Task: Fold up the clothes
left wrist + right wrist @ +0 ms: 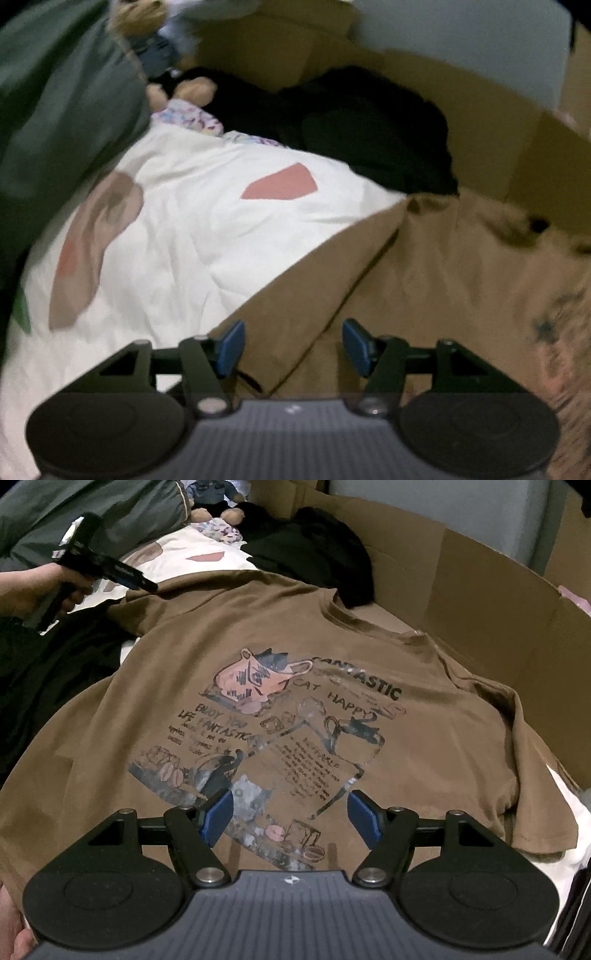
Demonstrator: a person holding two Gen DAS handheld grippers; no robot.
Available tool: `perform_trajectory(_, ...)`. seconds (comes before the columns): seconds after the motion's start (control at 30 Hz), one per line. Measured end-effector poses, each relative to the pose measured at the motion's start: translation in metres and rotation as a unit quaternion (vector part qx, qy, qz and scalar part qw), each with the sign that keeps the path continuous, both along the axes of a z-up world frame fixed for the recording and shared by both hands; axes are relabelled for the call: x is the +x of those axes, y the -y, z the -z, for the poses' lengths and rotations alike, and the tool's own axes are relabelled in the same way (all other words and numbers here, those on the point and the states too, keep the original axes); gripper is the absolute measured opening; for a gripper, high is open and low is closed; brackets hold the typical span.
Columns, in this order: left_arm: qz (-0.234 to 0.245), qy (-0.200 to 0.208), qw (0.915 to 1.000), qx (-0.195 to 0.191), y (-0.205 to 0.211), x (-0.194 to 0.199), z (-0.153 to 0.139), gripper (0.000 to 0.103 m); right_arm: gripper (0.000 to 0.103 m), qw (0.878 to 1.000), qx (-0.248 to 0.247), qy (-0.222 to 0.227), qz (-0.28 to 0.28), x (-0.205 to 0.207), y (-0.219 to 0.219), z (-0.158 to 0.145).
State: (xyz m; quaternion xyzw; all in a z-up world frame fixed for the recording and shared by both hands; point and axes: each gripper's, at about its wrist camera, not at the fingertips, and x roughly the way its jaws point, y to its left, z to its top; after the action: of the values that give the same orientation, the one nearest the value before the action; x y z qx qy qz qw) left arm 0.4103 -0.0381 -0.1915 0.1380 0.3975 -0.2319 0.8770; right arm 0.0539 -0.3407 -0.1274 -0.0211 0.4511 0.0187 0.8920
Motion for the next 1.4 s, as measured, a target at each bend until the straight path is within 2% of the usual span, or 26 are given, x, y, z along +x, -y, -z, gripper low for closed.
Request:
perform_trajectory(0.1, 0.001, 0.004, 0.9996, 0.028, 0.009, 0.004, 0.009, 0.061, 0.073, 1.000, -0.001, 0.005, 0.001, 0.001, 0.003, -0.003)
perform_trajectory(0.13, 0.005, 0.005, 0.9994, 0.034, 0.011, 0.004, 0.010, 0.058, 0.073, 1.000, -0.001, 0.006, 0.002, 0.002, 0.004, -0.003)
perform_trajectory(0.2, 0.011, 0.006, 0.9991, 0.040, 0.011, 0.005, 0.011, 0.010, 0.073, 1.000, 0.000, 0.005, 0.007, 0.002, 0.008, -0.003)
perform_trajectory(0.27, -0.002, -0.004, 0.9999, 0.014, 0.004, 0.014, 0.008, 0.009, 0.073, 1.000, -0.001, 0.003, 0.008, 0.002, 0.010, -0.002)
perform_trajectory(0.4, -0.035, 0.016, 0.9992, -0.004, -0.003, 0.027, -0.003, 0.008, 0.073, 1.000, -0.004, -0.002, 0.018, 0.002, 0.022, 0.002)
perform_trajectory(0.47, -0.054, 0.026, 0.9981, -0.015, -0.006, 0.033, -0.008, 0.012, 0.073, 0.999, -0.003, -0.004, 0.031, 0.001, 0.032, 0.003)
perform_trajectory(0.5, -0.061, 0.027, 0.9976, -0.020, -0.008, 0.036, -0.010, 0.014, 0.073, 0.999, -0.002, -0.004, 0.038, 0.001, 0.036, 0.003)
perform_trajectory(0.67, -0.098, 0.028, 0.9939, -0.042, -0.013, 0.057, -0.016, 0.015, 0.073, 0.998, -0.003, -0.005, 0.059, -0.001, 0.053, 0.004)
perform_trajectory(0.87, -0.114, 0.030, 0.9918, -0.049, -0.015, 0.069, -0.013, 0.015, 0.073, 0.998, -0.018, -0.014, 0.051, -0.001, 0.063, 0.007)
perform_trajectory(0.93, -0.134, 0.027, 0.9885, -0.065, -0.021, 0.075, -0.013, 0.022, 0.073, 0.998, -0.024, -0.018, 0.051, 0.000, 0.067, 0.008)
perform_trajectory(0.97, -0.160, 0.027, 0.9841, -0.073, -0.027, 0.079, -0.014, 0.035, 0.073, 0.998, -0.025, -0.019, 0.053, 0.000, 0.069, 0.008)
perform_trajectory(1.0, -0.172, 0.029, 0.9818, -0.076, -0.031, 0.081, -0.014, 0.042, 0.073, 0.998, -0.025, -0.019, 0.056, 0.000, 0.071, 0.008)
perform_trajectory(1.17, -0.200, 0.032, 0.9758, -0.082, -0.046, 0.081, -0.014, 0.044, 0.073, 0.997, -0.034, -0.014, 0.066, 0.000, 0.080, 0.004)
perform_trajectory(1.4, -0.177, 0.021, 0.9776, -0.111, -0.042, 0.058, -0.015, 0.053, 0.073, 0.991, -0.079, -0.008, 0.111, -0.006, 0.108, -0.003)
